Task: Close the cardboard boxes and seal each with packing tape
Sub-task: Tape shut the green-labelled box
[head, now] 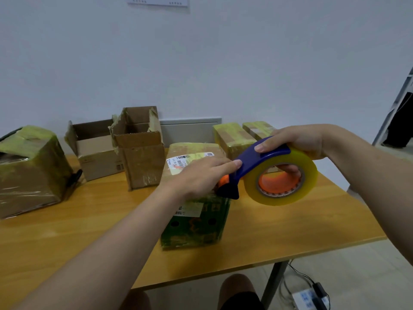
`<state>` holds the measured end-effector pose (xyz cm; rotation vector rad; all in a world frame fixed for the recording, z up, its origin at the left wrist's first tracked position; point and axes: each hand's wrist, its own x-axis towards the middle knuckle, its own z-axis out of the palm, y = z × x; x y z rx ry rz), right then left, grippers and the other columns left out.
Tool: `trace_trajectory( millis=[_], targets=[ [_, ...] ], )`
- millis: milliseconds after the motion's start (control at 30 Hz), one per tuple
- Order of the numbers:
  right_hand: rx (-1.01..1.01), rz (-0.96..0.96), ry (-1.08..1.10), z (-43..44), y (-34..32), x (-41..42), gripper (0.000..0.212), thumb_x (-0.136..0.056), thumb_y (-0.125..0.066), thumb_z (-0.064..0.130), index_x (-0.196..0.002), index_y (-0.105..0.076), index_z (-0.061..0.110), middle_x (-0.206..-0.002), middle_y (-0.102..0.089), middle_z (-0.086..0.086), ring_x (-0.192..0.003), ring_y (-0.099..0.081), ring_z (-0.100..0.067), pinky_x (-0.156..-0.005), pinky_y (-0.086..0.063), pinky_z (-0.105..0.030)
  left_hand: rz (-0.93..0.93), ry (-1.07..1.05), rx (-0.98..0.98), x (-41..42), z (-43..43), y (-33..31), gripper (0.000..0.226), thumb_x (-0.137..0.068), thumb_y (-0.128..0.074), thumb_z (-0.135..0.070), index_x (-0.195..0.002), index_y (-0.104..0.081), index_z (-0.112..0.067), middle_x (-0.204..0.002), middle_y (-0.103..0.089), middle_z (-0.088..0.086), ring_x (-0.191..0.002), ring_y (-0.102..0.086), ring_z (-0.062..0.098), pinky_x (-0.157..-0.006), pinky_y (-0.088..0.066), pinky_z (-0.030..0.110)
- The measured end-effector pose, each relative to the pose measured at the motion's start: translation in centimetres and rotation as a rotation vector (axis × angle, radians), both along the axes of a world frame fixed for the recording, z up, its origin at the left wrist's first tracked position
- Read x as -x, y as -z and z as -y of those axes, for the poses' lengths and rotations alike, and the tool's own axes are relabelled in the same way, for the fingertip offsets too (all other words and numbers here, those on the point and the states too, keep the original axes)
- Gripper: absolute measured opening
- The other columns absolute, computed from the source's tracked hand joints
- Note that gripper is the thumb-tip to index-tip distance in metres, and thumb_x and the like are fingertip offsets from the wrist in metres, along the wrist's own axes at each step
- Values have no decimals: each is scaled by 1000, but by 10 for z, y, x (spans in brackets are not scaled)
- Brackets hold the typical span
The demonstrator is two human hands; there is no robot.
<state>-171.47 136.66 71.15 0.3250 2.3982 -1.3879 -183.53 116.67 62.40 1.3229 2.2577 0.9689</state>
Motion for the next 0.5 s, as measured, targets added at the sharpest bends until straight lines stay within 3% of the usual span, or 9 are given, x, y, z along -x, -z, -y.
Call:
trace_trajectory(
  millis=[133, 200, 267, 367, 500],
  targets=[
    [31, -9, 1, -6, 7, 4, 31, -80, -69, 44, -80, -80, 15, -63, -66, -11, -41, -56, -17, -45, -50, -24, 93, 88, 57, 18, 13, 6, 60, -91, -42, -61, -139, -58, -29, -132, -63, -4, -121, -57, 17, -110, -40, 48],
    [36, -9, -11, -7, 7, 7, 38, -74, -76, 47, -87, -80, 12, -67, -65, -15, -42, -57, -19, -45, -51, -25, 102, 144, 73, 25, 18, 6, 49, -98, -45, -61, -136, -57, -33, -131, -63, -10, -116, -58, 9, -104, -42, 36],
    [28, -6, -2, -10, 7, 6, 52, -62, -84, 50, -95, -78, 9, -76, -67, -20, -49, -61, -24, -48, -54, -28, 95, 161, 56, 27, 17, 10, 45, -99, -46, -64, -131, -60, -35, -127, -65, -12, -114, -60, 8, -104, -45, 38],
    [16, -8, 42, -20, 8, 0, 59, -68, -83, 44, -109, -70, 3, -88, -72, -19, -63, -67, -28, -52, -56, -30, 17, 155, 24, 26, 8, 16, 63, -87, -46, -81, -127, -67, -36, -124, -65, -13, -116, -61, 13, -104, -48, 54],
    [0, -34, 63, -31, 12, -7, 63, -55, -86, 47, -106, -74, 11, -104, -74, -21, -81, -69, -32, -64, -60, -36, -104, 111, 38, 20, -2, 14, 76, -78, -43, -91, -119, -73, -34, -122, -65, -14, -113, -62, 12, -96, -53, 54]
  ],
)
